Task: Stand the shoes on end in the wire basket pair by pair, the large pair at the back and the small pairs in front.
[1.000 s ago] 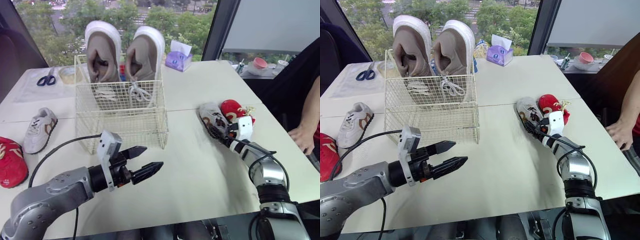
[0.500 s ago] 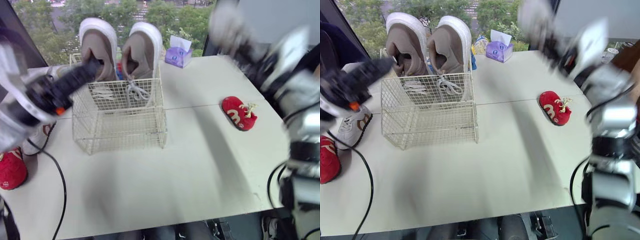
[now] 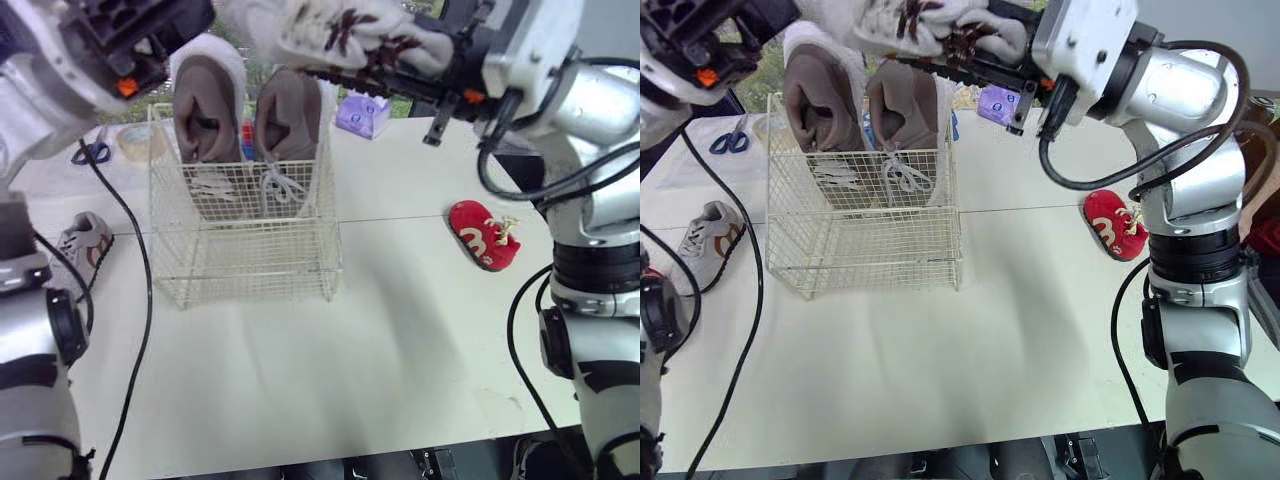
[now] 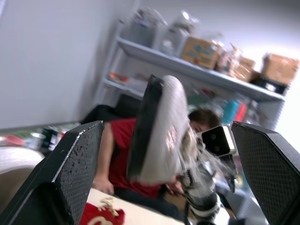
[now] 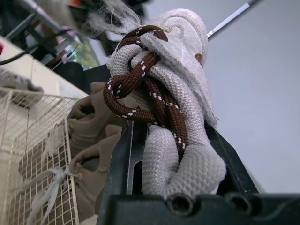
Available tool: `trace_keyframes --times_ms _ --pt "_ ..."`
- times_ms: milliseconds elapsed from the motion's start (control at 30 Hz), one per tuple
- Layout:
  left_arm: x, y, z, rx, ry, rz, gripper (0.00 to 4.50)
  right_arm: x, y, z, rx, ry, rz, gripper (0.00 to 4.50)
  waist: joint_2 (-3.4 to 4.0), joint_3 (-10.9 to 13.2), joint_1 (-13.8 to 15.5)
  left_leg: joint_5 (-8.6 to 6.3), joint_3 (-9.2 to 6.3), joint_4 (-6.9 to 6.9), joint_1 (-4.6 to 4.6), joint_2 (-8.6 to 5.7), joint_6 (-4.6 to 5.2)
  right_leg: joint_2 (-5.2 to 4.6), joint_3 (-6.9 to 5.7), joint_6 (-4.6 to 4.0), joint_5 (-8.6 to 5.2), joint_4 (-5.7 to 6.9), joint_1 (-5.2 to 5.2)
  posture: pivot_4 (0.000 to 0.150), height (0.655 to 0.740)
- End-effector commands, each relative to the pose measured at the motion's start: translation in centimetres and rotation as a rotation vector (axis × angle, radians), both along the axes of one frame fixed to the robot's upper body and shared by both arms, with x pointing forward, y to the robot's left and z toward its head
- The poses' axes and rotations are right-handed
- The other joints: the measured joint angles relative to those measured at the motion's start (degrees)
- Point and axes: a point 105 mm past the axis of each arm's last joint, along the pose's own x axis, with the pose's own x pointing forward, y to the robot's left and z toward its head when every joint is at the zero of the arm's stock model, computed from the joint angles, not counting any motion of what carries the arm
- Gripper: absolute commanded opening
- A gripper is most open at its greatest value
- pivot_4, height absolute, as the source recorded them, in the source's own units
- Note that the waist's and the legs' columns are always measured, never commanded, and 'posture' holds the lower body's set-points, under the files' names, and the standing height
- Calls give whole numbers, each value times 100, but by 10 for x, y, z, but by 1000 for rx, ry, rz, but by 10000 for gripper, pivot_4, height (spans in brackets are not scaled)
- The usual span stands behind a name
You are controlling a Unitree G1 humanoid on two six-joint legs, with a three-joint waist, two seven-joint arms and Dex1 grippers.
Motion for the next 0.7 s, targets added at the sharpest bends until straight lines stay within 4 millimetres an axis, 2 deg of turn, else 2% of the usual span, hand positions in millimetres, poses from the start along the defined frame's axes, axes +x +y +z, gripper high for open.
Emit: trace_keyframes --times_ms 33,100,233,300,367,433,500,600,667,700 --pt "-6 -8 -1 79 -45 -35 42399 -9 2 5 -20 -90 10 7395 0 0 -20 1 0 0 0 1 -3 0 0 0 0 2 -2 1500 7400" --pt "-3 -7 -1 69 -27 -46 36162 -12 4 4 -26 -102 15 7345 1 1 -40 3 0 0 0 2 -6 1 0 0 0 5 -6 1500 7400" --pt "-9 -5 2 59 -31 -80 15621 -16 7 4 -36 -119 22 7345 1 1 -115 8 -3 0 0 7 -13 1 1 -1 0 8 -11 1500 7400" --pt "-11 -7 1 60 -31 -84 6759 -18 9 3 -39 -123 28 7345 1 1 -126 9 -3 0 1 10 -14 2 1 -1 0 14 -12 1500 7400" --pt "-10 -6 -1 57 -28 -54 3607 -20 8 4 -19 -114 39 7345 1 1 -120 10 -3 0 2 11 -15 2 2 -1 0 14 -12 1500 7400" --pt "-9 3 0 1 -14 -3 3607 -19 1 11 73 -54 34 7345 1 1 -118 10 -4 0 3 13 -16 1 3 -1 0 14 -11 1500 7400" --pt "-8 16 2 -99 2 53 3611 -13 -14 19 223 58 24 15388 1 1 -114 11 -7 0 4 20 -17 -2 5 -1 0 18 -11 1500 7400" --pt "-6 38 -1 -353 47 135 3611 2 -49 22 581 310 48 29164 -1 0 -101 12 -21 4 13 24 -18 -8 11 -2 2 25 -5 1500 7400" --pt "-8 39 -12 -515 87 145 3611 13 -65 12 842 496 131 39085 -11 -6 -89 12 -25 5 20 23 -18 -14 11 -5 4 22 6 1500 7400" --pt "-10 35 -16 -571 108 144 3611 14 -66 7 946 584 201 44483 -15 -5 -82 10 -28 1 39 21 -17 -22 10 -6 5 18 27 1500 7400"
